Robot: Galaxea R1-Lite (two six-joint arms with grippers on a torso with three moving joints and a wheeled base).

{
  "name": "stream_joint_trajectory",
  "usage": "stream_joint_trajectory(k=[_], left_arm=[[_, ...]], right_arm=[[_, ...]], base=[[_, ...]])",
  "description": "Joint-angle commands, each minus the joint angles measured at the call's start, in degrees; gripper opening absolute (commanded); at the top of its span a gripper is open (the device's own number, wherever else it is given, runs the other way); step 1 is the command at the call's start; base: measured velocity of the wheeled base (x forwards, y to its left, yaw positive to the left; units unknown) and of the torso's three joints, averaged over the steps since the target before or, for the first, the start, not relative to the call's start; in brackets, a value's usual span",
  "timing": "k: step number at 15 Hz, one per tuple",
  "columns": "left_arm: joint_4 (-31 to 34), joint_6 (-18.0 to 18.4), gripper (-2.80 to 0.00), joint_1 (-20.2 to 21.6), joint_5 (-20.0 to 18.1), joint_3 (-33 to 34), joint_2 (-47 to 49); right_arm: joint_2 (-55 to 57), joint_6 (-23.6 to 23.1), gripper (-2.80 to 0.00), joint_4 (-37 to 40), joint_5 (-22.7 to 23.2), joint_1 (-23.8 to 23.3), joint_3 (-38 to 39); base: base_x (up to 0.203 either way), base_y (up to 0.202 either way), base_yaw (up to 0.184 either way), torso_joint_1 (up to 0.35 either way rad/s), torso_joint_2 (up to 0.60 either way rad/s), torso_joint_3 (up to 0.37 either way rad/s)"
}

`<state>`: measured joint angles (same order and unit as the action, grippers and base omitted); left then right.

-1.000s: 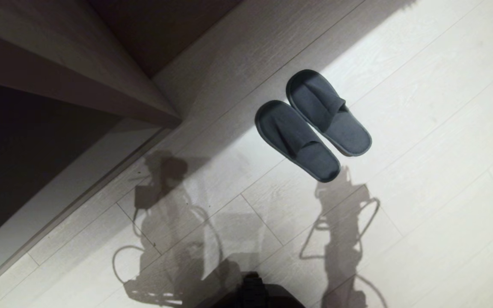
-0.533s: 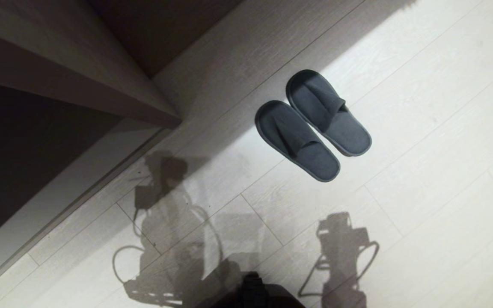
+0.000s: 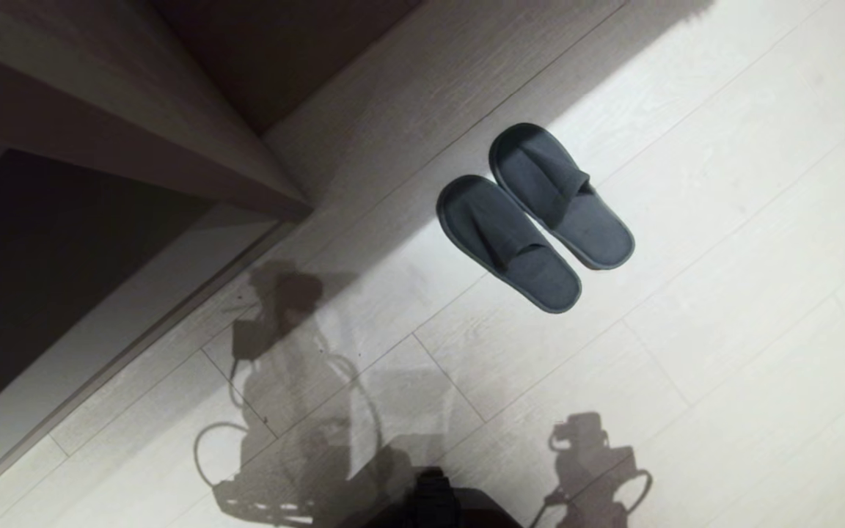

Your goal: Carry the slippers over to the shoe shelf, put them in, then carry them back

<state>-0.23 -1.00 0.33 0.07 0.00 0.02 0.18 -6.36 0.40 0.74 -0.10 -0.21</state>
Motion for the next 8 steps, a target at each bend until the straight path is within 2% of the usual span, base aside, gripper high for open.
stream_joint_trajectory(k=[1, 8], left_arm=[[0.0, -0.1, -2.80, 0.0, 0.0, 0.0, 0.0], [0.0, -0.3, -2.80, 0.0, 0.0, 0.0, 0.0]], right_arm=[[-0.1, -0.1, -2.80, 0.0, 0.0, 0.0, 0.0], [-0.1, -0.2, -2.80, 0.0, 0.0, 0.0, 0.0]], base=[[0.000, 0.000, 0.000, 0.002, 0.00, 0.164], [0.000, 0.000, 0.000, 0.001, 0.00, 0.200]])
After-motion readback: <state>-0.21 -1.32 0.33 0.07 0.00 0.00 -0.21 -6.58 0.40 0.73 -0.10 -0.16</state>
